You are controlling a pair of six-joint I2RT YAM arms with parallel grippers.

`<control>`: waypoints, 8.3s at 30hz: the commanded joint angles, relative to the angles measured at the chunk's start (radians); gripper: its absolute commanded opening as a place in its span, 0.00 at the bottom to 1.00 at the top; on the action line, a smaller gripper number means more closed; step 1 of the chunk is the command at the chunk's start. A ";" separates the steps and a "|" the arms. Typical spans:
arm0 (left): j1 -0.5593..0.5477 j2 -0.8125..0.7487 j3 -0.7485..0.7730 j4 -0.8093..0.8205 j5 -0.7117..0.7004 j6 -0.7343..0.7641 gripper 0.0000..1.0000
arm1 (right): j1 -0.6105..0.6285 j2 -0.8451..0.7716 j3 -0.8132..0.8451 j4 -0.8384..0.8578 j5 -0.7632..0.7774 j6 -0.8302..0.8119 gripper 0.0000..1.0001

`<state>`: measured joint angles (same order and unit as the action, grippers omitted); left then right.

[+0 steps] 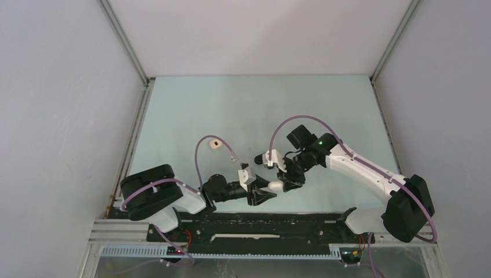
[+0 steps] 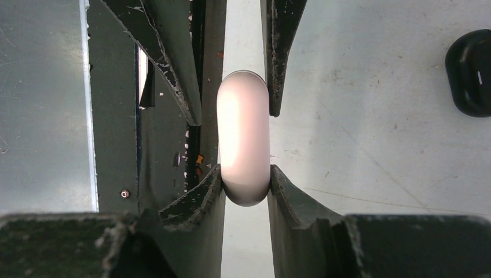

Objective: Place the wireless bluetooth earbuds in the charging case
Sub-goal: Pick up the charging case at the center of the board, then open the charging case, then pick up the earbud from the center of the board, then place the earbud in the charging case.

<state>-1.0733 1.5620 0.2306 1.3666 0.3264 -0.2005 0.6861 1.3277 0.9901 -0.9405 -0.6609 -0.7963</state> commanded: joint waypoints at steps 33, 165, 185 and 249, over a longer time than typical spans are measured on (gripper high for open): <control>0.033 0.032 0.037 0.073 0.082 -0.031 0.06 | -0.024 -0.024 0.039 0.028 -0.038 0.018 0.34; 0.027 -0.250 -0.008 -0.222 -0.006 0.110 0.00 | -0.541 0.480 0.134 0.187 0.258 0.425 0.27; 0.027 -0.236 0.011 -0.252 0.010 0.107 0.00 | -0.533 0.484 0.134 0.190 0.236 0.428 0.24; 0.024 -0.207 0.000 -0.216 0.027 0.144 0.00 | 0.240 0.062 0.361 -0.130 0.162 0.111 0.00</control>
<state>-1.0515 1.3411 0.2138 1.0760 0.3622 -0.0135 0.8864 1.3849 1.3121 -1.1042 -0.5800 -0.7029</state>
